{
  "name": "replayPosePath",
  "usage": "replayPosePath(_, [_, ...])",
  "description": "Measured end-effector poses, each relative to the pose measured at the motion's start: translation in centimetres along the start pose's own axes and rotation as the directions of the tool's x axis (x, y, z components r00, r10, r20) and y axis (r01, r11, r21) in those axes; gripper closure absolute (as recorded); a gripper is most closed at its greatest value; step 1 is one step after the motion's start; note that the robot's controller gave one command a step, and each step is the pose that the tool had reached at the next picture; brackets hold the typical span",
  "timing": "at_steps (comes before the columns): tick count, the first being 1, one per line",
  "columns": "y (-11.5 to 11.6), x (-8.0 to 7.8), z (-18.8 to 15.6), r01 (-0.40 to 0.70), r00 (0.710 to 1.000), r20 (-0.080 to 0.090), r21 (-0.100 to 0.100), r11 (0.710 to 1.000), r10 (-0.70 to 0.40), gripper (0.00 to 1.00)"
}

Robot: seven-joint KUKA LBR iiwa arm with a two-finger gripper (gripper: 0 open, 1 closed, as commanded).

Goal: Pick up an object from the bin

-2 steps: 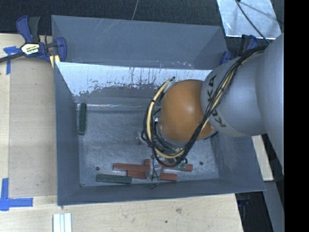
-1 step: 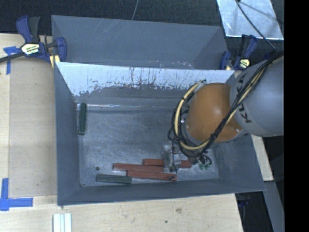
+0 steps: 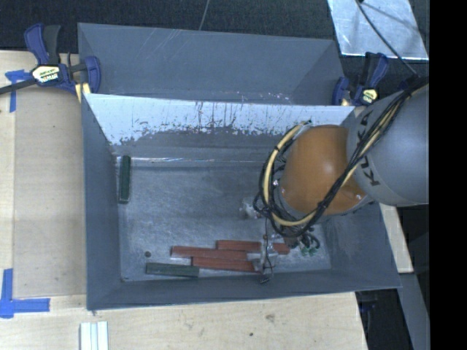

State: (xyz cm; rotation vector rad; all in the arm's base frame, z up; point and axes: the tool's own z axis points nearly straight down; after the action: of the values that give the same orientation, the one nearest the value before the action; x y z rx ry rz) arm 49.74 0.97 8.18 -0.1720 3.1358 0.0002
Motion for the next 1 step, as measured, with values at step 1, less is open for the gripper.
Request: replayPosePath(1, [0.00,0.01,0.00,0.000,1.000,0.000,0.000,1.000,0.000,1.00])
